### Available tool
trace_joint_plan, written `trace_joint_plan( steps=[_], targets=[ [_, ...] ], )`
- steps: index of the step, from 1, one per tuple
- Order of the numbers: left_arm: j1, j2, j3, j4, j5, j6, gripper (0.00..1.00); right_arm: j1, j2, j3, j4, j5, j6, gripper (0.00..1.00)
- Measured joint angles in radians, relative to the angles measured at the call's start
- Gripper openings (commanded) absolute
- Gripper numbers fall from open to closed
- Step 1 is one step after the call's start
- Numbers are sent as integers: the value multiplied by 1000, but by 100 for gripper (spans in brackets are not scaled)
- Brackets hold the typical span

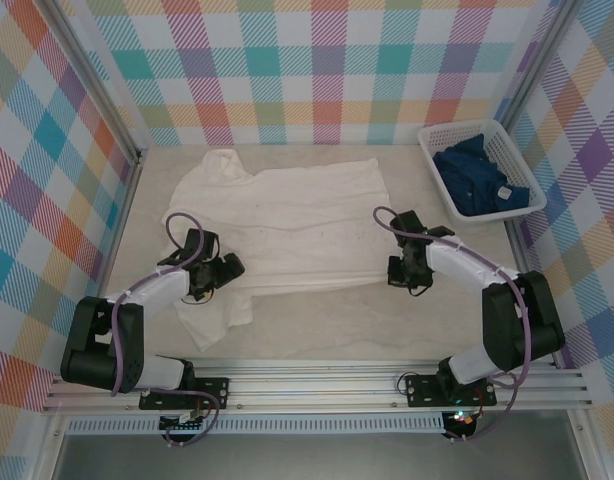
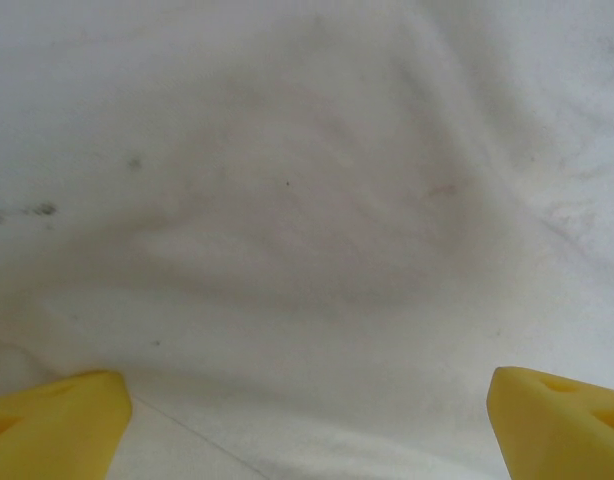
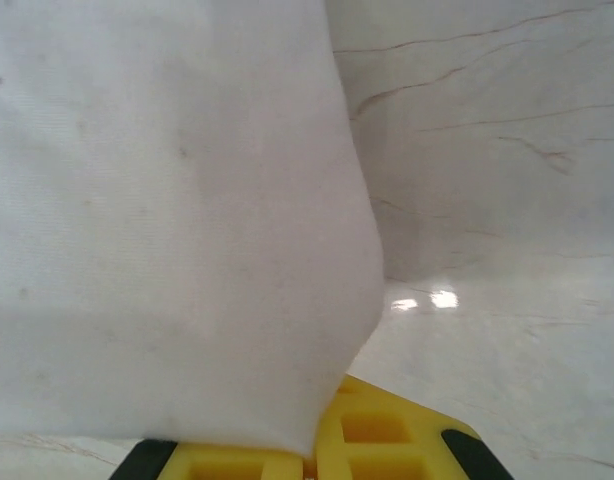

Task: Fold the inside-out t-shirt

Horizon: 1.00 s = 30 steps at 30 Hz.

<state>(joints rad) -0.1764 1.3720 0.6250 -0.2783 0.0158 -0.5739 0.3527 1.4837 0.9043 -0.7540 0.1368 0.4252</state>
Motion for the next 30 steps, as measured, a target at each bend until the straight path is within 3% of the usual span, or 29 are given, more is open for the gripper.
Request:
trace_joint_plan(
  steps=[6, 9, 17, 21, 30],
  targets=[
    [0, -1, -1, 0, -3, 14, 94, 0, -2, 64, -89, 85, -47, 11],
    [0, -3, -2, 0, -3, 14, 94, -1, -2, 76, -109, 111, -59, 18],
    [0, -27, -15, -12, -21, 18, 94, -1, -2, 76, -155, 174, -64, 27],
    [0, -31, -15, -24, -21, 18, 94, -6, -16, 72, -136, 97, -69, 39],
    [0, -39, -15, -37, -14, 18, 94, 5, -11, 47, 50, -187, -68, 39]
  ],
)
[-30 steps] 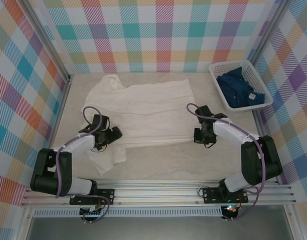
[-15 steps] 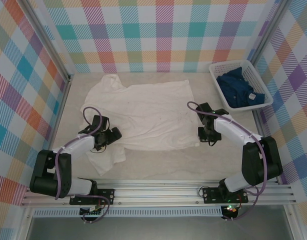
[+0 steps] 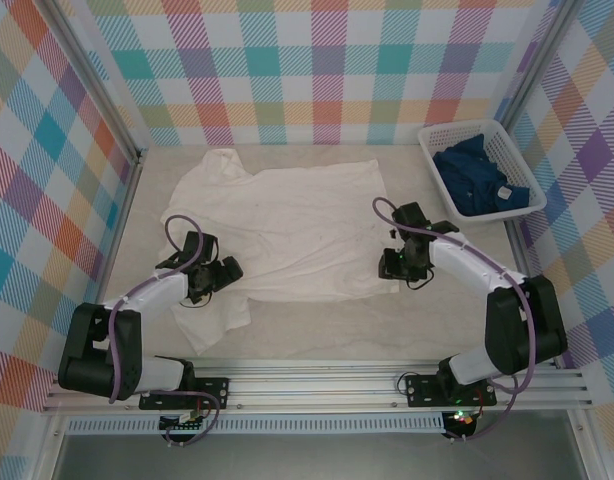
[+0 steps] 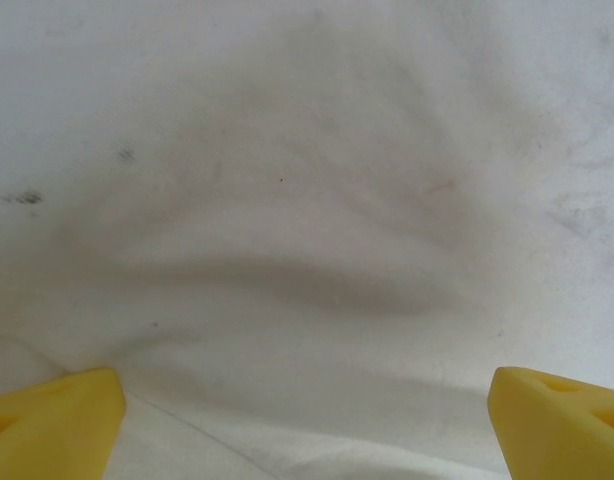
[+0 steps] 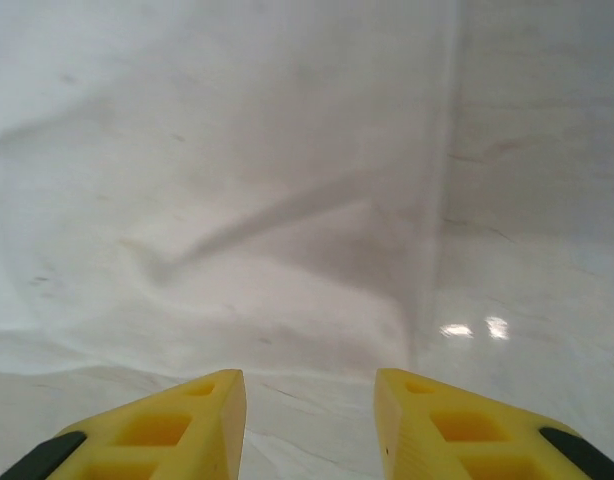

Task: Fold the inside-out t-shirt

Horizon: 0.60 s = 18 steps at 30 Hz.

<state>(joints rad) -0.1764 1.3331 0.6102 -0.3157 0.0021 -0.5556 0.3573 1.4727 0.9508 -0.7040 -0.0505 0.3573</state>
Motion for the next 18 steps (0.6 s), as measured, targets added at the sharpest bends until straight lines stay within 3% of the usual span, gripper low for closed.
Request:
trace_joint_plan(
  steps=[9, 18],
  targets=[
    [0, -1, 3, -3, 24, 5, 94, -5, 267, 56, 159, -93, 1, 37],
    [-9, 60, 50, -2, 132, 39, 94, -140, 264, 57, 151, -96, 30, 38]
  ],
)
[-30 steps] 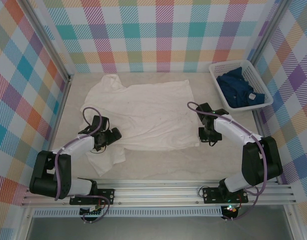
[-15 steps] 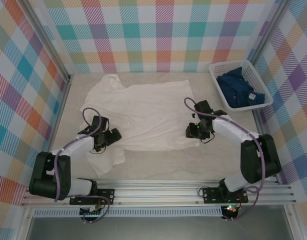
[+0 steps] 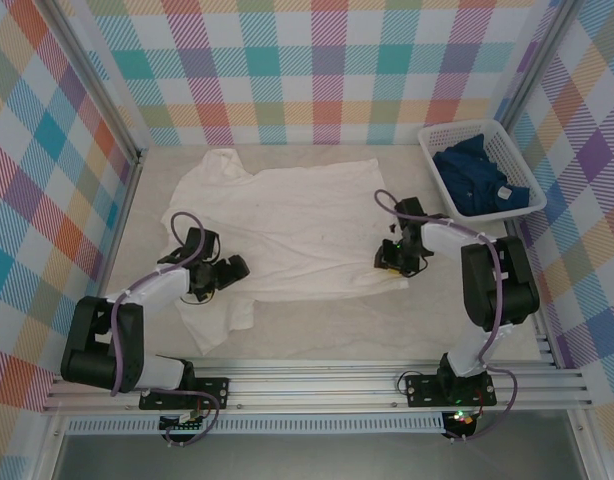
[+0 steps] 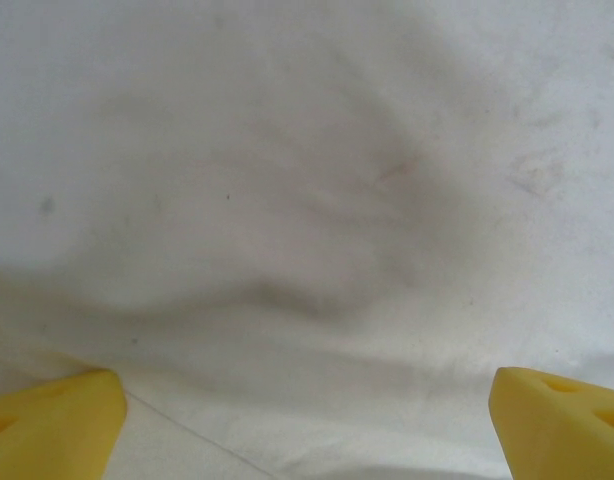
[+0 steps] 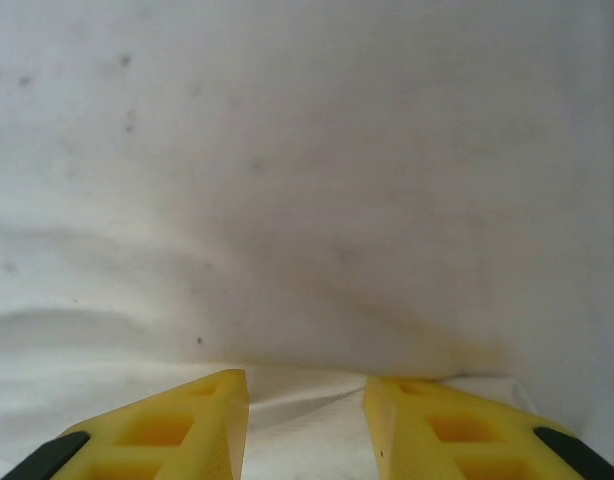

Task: Fold the inside-out t-shirt

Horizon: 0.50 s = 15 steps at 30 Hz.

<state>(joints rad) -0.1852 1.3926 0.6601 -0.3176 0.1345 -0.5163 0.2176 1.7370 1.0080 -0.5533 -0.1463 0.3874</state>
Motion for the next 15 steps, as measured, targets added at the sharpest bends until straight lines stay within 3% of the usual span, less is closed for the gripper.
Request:
trace_joint_plan(
  steps=[8, 15],
  targets=[
    [-67, 104, 97, 24, 67, 18, 95, -79, -9, 23, -48, 72, -16, 42],
    [-74, -14, 100, -50, 7, 31, 95, -58, -129, 32, 0, 27, -53, 48]
  ],
)
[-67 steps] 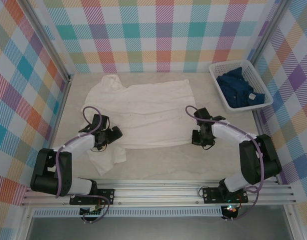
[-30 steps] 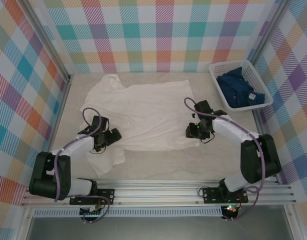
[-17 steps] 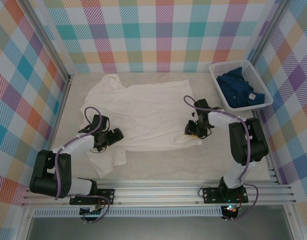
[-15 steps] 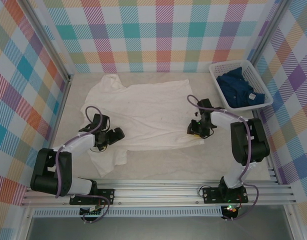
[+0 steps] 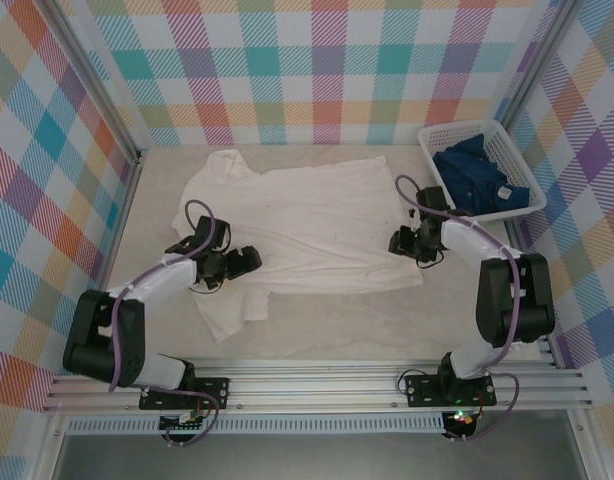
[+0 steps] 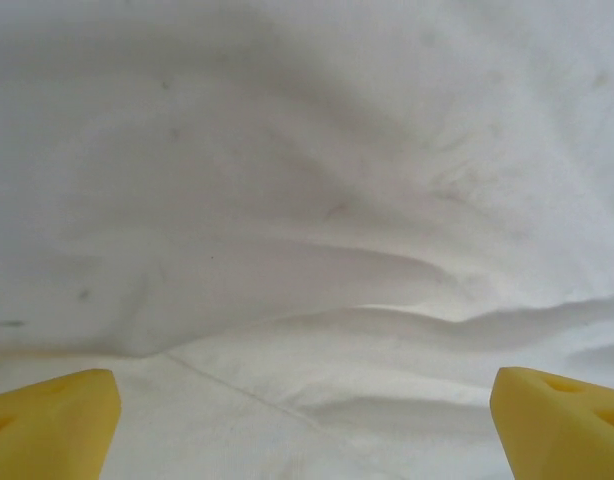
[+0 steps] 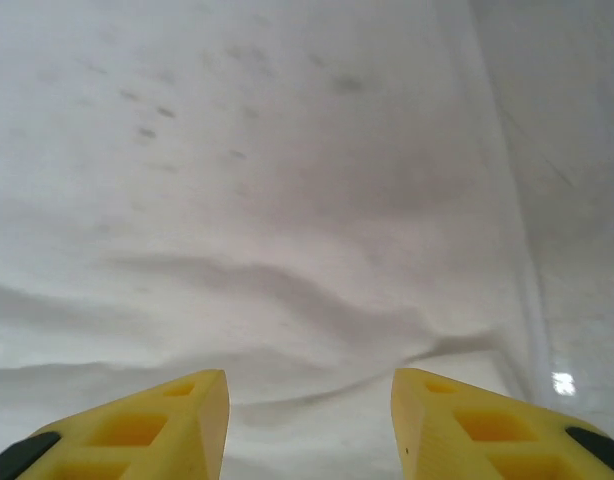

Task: Fold the inside-out t-shirt

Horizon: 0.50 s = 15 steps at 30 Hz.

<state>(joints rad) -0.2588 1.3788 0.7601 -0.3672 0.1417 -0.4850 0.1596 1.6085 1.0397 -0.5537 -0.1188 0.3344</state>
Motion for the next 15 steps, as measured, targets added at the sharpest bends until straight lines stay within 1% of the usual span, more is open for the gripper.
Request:
trace_joint_plan(
  steps=[3, 6, 8, 11, 15],
  targets=[
    [17, -34, 25, -8, -35, 0, 95, 19, 35, 43, 74, -49, 10, 51],
    [56, 10, 92, 18, -55, -11, 95, 31, 135, 123, 170, -88, 35, 52],
    [98, 93, 172, 53, -58, -23, 95, 37, 221, 193, 227, -100, 54, 52],
    [152, 266, 335, 92, -65, -31, 95, 37, 352, 315, 283, -99, 84, 53],
    [200, 469, 538, 108, -78, -31, 95, 36, 496, 465, 310, -91, 128, 52]
  ],
)
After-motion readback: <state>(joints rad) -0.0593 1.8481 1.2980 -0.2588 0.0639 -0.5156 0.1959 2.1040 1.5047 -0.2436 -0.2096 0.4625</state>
